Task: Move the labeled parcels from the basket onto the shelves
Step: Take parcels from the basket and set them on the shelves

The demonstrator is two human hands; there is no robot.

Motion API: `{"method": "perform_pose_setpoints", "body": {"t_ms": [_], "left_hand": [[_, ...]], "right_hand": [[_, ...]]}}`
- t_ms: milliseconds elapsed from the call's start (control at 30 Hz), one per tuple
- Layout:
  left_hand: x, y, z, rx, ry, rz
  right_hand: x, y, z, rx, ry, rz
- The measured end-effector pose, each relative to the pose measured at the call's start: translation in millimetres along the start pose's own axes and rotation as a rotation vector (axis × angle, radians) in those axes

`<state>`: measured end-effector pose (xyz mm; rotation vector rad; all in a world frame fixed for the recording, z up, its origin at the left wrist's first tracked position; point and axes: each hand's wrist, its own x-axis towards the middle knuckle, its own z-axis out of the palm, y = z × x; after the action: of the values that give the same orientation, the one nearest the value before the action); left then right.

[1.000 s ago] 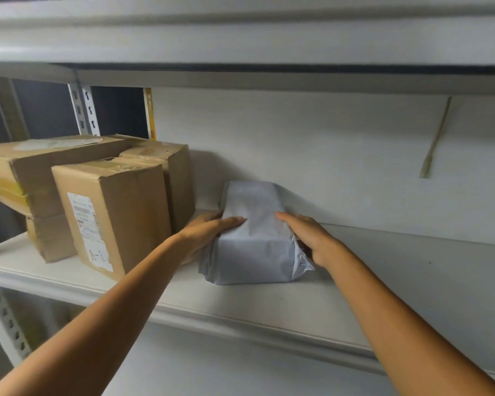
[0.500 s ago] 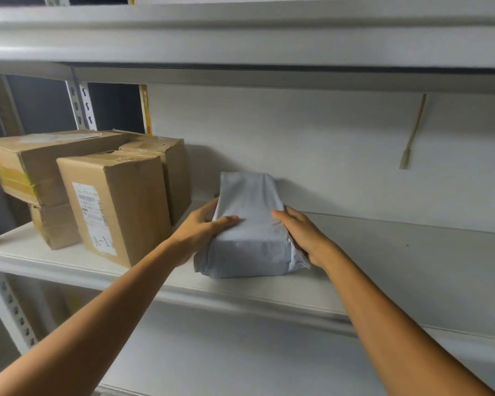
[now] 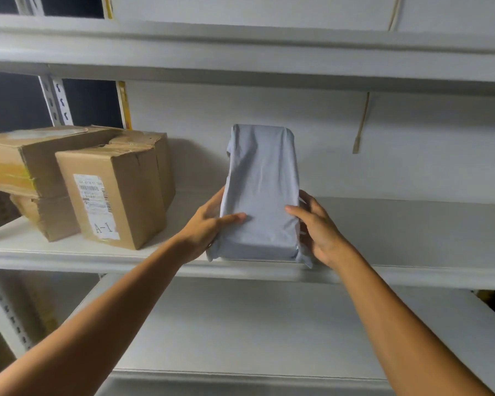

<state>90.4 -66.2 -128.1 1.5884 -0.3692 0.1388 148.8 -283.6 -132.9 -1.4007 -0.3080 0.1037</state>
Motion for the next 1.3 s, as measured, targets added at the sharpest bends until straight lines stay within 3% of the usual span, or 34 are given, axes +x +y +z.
{"method": "perform_pose_setpoints", "body": {"t_ms": [167,333,633,800,933,1300], "left_hand": [[-2,0,36,0.005,-0.148,-0.074],[11,-5,94,0.048,-0.249,-0.117],[7,-15,278,0.006,-0.411,0.014],[-19,-27,385,-0.07,-0.476,-0.004],[-44,-39,454,-0.012,-0.664,0.026],[-123,-100,610,-0.032,-1.099,-0.205]], "right_hand": [[-35,-4,-39,-0.06,0.029,0.135],[-82,-15,-96,-0.037,0.168,0.051],[-213,-27,-231,-0.027,0.413,-0.086],[-297,-20,-296,-0.047,0.585,-0.112],[-366,-8,-334,-0.034,0.731,-0.136],[-545,48,-367,-0.094,1.183,-0.031]]}}
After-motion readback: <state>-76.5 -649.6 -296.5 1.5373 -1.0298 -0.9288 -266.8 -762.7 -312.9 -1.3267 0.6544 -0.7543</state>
